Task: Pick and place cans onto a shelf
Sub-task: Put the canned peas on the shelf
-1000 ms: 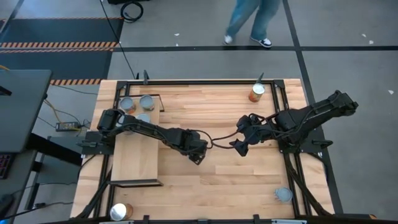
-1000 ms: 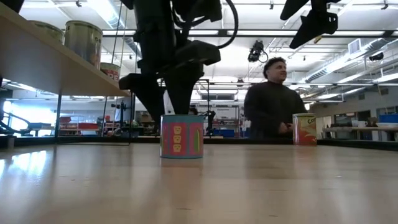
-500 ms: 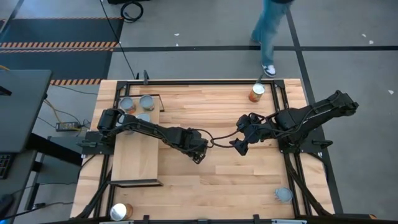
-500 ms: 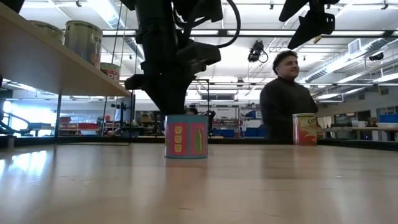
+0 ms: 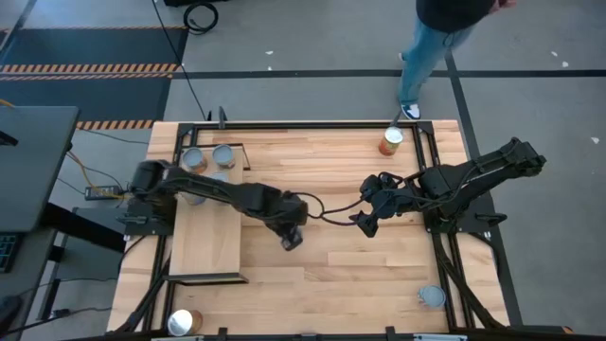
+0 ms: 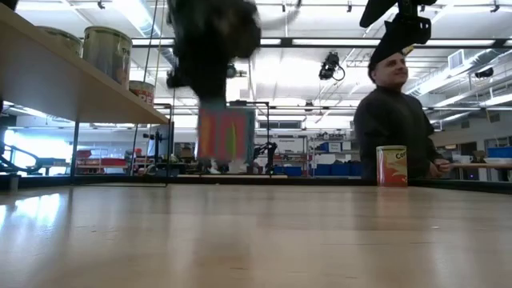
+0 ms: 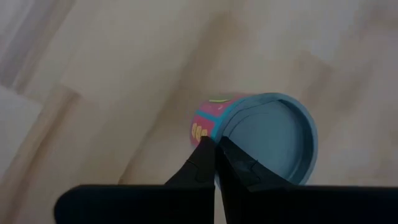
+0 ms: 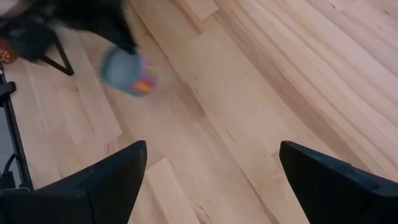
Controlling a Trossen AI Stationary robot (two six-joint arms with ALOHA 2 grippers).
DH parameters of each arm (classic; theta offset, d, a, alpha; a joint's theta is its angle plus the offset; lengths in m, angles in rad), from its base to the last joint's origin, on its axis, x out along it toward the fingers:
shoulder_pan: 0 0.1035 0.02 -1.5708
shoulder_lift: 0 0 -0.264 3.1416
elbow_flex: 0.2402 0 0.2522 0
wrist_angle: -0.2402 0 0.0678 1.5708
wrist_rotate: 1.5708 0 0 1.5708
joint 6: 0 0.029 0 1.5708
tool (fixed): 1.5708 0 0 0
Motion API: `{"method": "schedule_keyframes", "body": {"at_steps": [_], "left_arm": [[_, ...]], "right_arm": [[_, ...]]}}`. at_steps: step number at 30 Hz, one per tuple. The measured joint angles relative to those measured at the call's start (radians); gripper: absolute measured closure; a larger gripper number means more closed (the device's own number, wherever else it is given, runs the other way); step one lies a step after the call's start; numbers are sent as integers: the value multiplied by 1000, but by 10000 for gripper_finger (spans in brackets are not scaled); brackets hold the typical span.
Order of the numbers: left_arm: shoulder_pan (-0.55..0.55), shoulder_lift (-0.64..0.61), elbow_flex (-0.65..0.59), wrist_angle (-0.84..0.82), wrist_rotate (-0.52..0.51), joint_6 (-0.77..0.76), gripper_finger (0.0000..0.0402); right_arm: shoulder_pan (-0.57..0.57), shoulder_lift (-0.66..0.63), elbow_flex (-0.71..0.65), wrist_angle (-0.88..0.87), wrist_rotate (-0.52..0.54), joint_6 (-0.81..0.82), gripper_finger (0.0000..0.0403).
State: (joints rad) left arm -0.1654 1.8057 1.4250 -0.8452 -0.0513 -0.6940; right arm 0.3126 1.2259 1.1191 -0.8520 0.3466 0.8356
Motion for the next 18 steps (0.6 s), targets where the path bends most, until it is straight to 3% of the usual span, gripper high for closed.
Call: {"method": "schedule_keyframes", "body": {"at_steps": [13, 18], "left_arm": [[-171, -382, 3, -93, 5, 246, 396], [-221, -498, 3, -331, 5, 198, 396]], "right_arm": [[-6, 0, 0, 5, 21, 29, 28], [-9, 0, 0, 7, 24, 57, 28]]}}
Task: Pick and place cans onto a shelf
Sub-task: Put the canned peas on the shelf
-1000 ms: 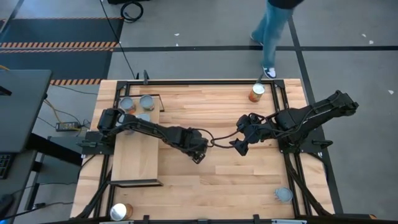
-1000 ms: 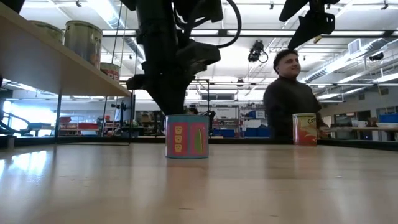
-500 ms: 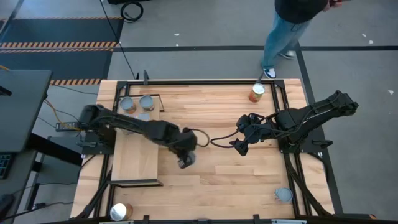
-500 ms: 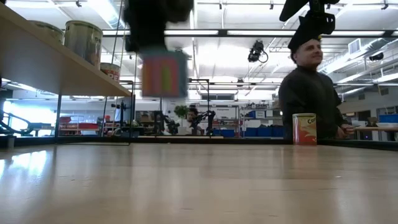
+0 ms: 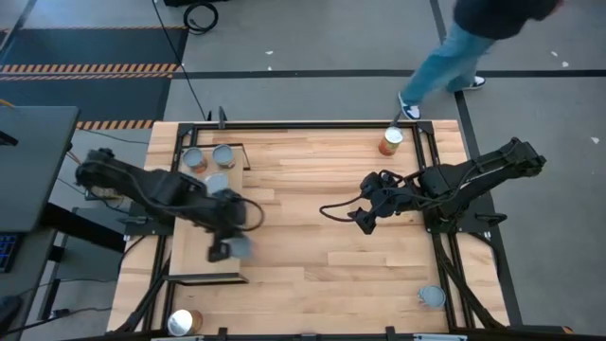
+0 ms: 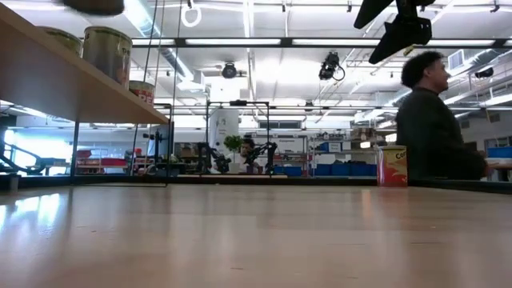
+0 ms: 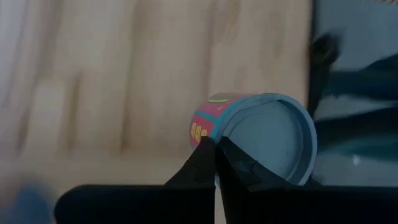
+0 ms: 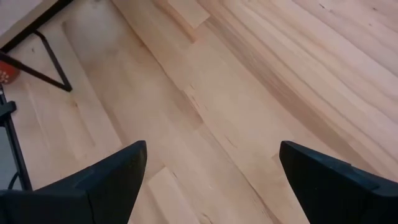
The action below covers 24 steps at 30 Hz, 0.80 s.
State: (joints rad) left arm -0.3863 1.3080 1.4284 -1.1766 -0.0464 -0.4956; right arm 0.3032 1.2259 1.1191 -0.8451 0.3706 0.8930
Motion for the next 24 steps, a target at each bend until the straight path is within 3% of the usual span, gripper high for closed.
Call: {"method": "schedule_keyframes", "body": {"at_steps": [6, 9, 18, 24], "left_arm": [[-32, -103, 0, -314, -39, -125, 397], [-31, -147, -18, -396, -49, -148, 397], [-33, -329, -180, -391, 3, -181, 397], [-33, -369, -261, -395, -9, -174, 395]], "right_arm": [[0, 0, 0, 3, 5, 44, 28], [0, 0, 0, 8, 12, 71, 28], [8, 0, 0, 15, 14, 126, 28], [11, 0, 0, 15, 14, 127, 28]]}}
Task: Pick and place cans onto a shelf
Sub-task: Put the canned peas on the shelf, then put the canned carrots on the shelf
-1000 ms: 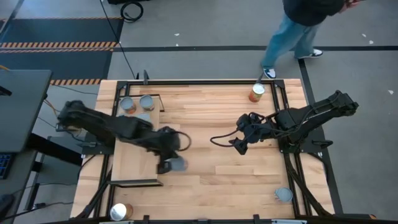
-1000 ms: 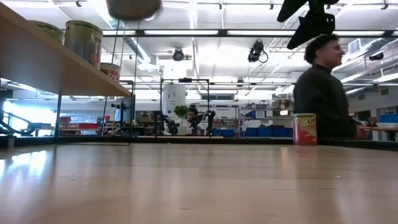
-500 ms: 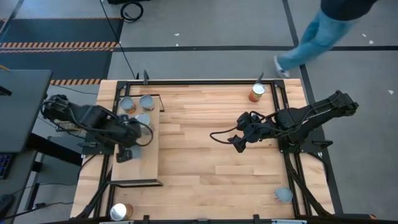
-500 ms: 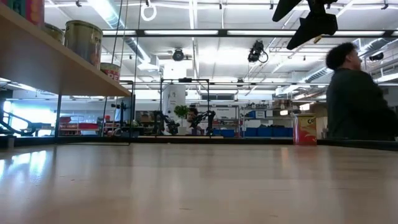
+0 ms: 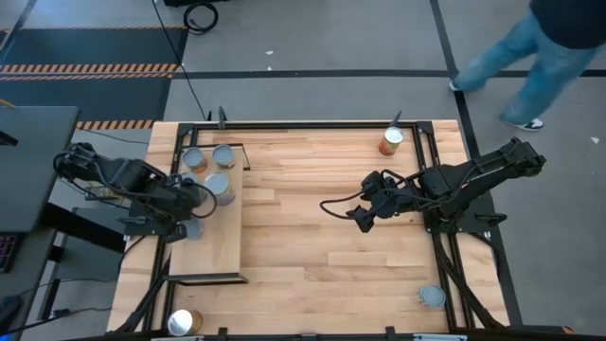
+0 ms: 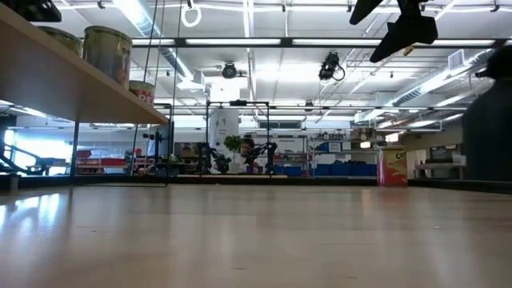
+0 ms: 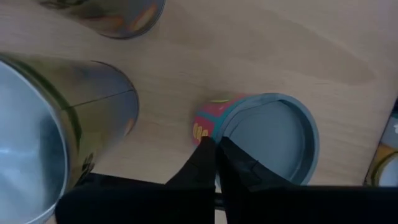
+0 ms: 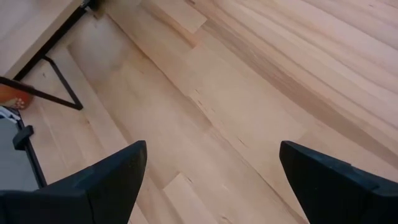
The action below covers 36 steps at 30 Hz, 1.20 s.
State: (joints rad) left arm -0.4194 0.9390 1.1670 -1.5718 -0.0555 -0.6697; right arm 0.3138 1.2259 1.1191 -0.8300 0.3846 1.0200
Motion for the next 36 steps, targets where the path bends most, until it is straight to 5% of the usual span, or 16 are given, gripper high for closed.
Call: {"method": "schedule_keyframes", "body": {"at_steps": [19, 28, 32, 36], "left_arm": [[1, 3, -11, 1, -14, -4, 301], [1, 3, 170, 3, 9, -82, 305], [1, 2, 269, 88, -100, -94, 313], [1, 0, 311, 270, -264, -11, 314]], "right_arm": [[-1, 0, 0, -1, 0, -60, 28], [-20, 0, 0, -1, 66, -245, 28], [-54, 0, 0, -1, 106, -379, 32], [-134, 0, 0, -45, 185, -303, 41]]}}
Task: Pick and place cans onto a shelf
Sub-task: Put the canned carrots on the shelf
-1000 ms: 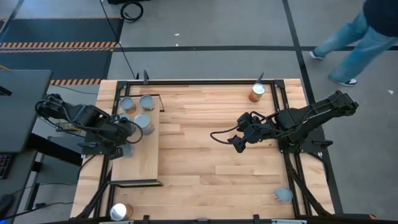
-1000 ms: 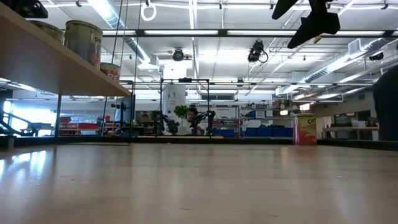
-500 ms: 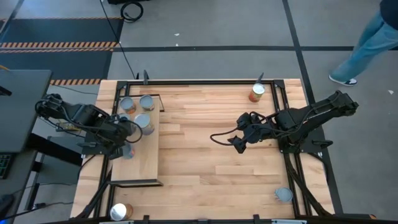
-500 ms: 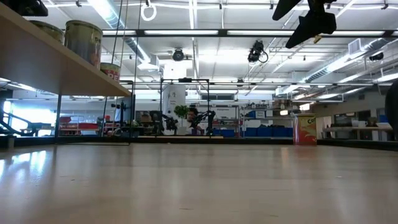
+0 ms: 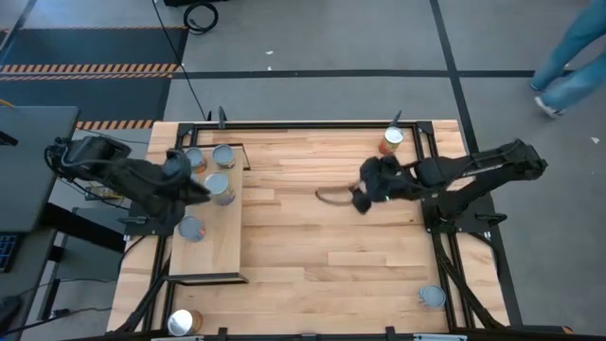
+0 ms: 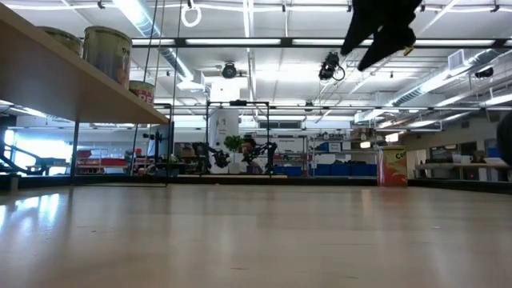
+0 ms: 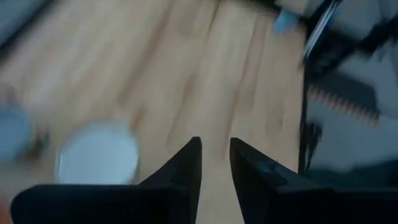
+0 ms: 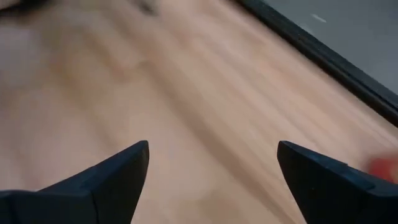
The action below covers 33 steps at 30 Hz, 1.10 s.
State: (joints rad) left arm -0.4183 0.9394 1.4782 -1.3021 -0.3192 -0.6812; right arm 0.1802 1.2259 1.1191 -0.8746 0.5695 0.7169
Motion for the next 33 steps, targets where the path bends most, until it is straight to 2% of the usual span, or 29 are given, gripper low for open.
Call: {"method": "schedule_keyframes", "body": {"at_steps": [5, 8, 12, 17, 19, 23, 27, 33], "left_arm": [[0, 9, 1, 188, -80, 153, 311], [0, 16, 1, 223, -86, 225, 312], [0, 25, 1, 234, -93, 278, 310], [0, 28, 1, 226, -114, 285, 301], [0, 27, 1, 225, -127, 286, 296], [0, 29, 1, 230, -156, 286, 290], [0, 30, 1, 236, -188, 282, 290], [0, 30, 0, 236, -190, 254, 290]], "right_arm": [[-189, 0, 0, -159, 6, 136, 46], [-310, 0, 0, -219, 7, 195, 50], [-440, 0, 0, -214, 5, 233, 53], [-503, 0, -1, -206, -23, 215, 41], [-502, 0, -1, -199, -76, 144, 34], [-386, 0, -1, -183, -286, 37, 29], [-154, 0, -1, -139, -328, 90, 38], [241, 73, 8, -73, -414, 310, 49]]}}
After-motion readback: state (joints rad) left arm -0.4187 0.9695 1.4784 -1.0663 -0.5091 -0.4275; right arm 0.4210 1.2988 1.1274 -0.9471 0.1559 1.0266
